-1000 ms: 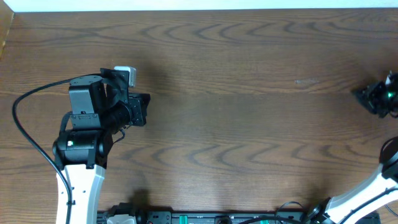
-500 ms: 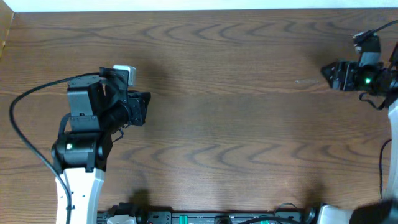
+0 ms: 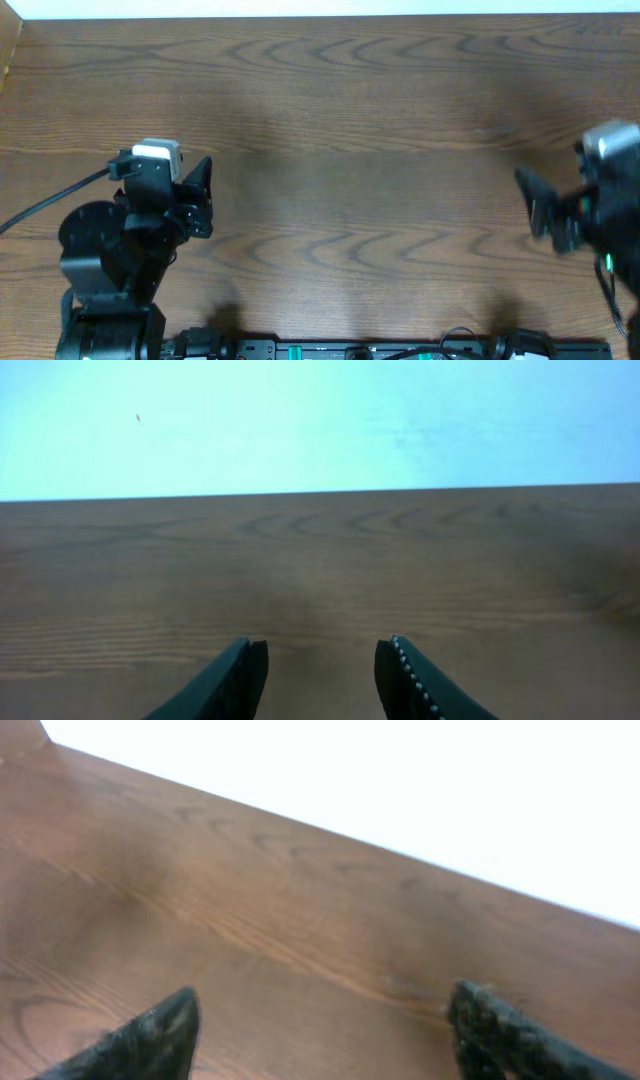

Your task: Untangle cables

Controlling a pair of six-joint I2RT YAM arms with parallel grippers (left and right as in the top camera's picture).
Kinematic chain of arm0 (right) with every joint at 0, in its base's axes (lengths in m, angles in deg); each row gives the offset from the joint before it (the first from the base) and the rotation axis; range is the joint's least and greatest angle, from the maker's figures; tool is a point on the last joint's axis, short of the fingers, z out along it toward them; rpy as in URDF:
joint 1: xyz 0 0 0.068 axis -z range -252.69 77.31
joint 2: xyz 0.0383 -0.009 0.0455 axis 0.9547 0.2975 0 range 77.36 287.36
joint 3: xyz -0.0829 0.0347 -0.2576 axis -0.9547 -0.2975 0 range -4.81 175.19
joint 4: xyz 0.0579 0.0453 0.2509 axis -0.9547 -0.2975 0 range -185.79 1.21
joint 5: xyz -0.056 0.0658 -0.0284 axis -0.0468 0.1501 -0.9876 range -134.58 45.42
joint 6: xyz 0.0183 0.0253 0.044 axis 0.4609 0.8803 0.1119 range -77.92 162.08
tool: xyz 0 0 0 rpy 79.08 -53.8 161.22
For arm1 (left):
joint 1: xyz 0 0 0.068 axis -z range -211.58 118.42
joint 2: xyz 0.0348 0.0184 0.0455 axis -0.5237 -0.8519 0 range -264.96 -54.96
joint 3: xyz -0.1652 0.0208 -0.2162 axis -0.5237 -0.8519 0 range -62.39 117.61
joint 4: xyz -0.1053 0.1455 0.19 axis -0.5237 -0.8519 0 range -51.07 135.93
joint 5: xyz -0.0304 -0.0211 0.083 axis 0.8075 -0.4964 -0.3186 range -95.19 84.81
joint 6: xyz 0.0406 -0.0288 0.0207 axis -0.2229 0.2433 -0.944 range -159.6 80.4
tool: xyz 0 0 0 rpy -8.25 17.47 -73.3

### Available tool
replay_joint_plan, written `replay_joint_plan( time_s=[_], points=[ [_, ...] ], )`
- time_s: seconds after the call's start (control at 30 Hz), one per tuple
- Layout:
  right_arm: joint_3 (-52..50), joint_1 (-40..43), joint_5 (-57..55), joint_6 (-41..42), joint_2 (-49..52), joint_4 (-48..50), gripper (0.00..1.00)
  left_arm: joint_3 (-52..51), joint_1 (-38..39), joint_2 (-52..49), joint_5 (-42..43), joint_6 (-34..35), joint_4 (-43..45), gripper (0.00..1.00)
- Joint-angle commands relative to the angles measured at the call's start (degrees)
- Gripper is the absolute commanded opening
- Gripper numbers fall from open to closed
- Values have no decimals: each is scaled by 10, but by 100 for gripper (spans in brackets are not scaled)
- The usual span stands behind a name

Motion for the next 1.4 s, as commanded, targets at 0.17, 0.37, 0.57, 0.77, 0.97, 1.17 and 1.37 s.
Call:
replay_joint_plan(
  time_s=[0.17, 0.37, 0.57, 0.77, 0.97, 1.17, 1.37],
  points=[
    [4, -2, -54, -16, -155, -149, 99, 13, 1, 30, -11, 18, -1, 42],
    [4, -2, -50, -16, -182, -241, 99, 13, 1, 30, -11, 18, -2, 42],
    [3, -2, -29, -34, -198, -264, 99, 13, 1, 30, -11, 18, -2, 42],
    [4, -2, -27, -53, -274, -252, 99, 13, 1, 30, -11, 18, -2, 43],
    [4, -2, -3, -105, -402, -236, 98, 13, 1, 30, -11, 18, -5, 43],
    [24, 3, -138, -102, -445, -248, 99, 13, 1, 30, -10, 22, -5, 43],
    [-32, 3, -126, -101, -445, -223, 99, 13, 1, 30, -11, 31, -5, 43]
  ],
)
